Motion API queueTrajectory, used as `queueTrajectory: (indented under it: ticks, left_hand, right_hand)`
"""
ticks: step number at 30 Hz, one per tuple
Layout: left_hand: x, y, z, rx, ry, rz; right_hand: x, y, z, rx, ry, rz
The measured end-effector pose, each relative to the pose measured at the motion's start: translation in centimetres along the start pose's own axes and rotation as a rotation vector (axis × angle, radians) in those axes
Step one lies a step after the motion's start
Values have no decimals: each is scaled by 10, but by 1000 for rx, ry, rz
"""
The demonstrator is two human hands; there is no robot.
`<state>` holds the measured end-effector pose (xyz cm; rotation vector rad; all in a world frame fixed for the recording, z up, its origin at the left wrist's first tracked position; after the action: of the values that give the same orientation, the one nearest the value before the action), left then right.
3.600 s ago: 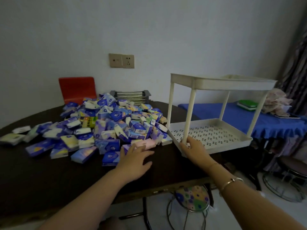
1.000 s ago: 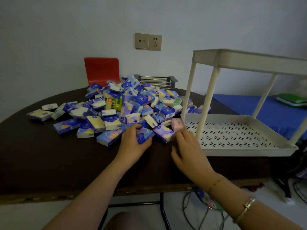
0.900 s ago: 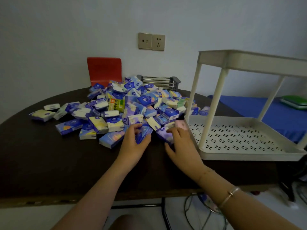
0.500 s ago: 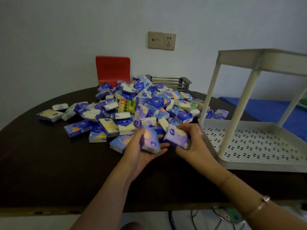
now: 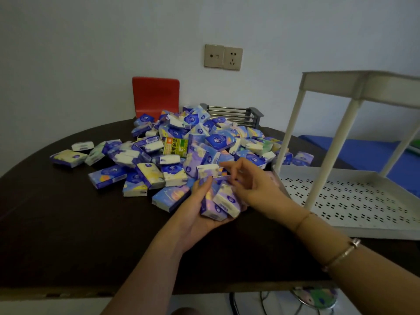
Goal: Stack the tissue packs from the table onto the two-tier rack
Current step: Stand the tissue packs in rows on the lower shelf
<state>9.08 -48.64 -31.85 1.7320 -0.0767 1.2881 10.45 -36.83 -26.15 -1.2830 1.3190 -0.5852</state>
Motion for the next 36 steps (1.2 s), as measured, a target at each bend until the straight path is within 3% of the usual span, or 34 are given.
queueTrajectory:
  ticks: [4,6,10,14,17,21,26,30,36]
  left_hand:
    - [-7,8,-4,171,52,-33]
    - [-8,10,-4,213,48,-68]
    - [-9,11,-2,264,84,-112]
    - [-10,9,-1,270,135,-222]
    - [-8,6,3,262,157,-314]
    - [-3,4,5,258,161,-396]
    - [23,-16,7,220,86,-395]
    - [56,-23,4,250,65,-459]
    - [100,-33,-5,322,62,-809]
  right_hand:
    - [-28,17,1,56,416,288]
    - [-35,28,2,205,353,505]
    - [-21,48,13,352,0,693]
    - [-13,42,27,325,69,860]
    - [-16,32,38,278,193,711]
    - [-21,20,55,180,338,193]
    - [-9,-3,69,104,219,-27]
    - [-16,-17,88,91,202,-14]
    - [-37,-46,124,127,253,222]
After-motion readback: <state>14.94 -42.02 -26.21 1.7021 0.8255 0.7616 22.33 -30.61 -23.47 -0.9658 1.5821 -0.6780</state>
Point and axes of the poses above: each hand's wrist, its own z-axis away from the middle knuckle, its own x-axis out of the palm, y = z × x, the point moved 4 cm from there along -z, towards the middle knuckle, and after that the axes turned 9 degrees about -y, right-handed, at the moved point
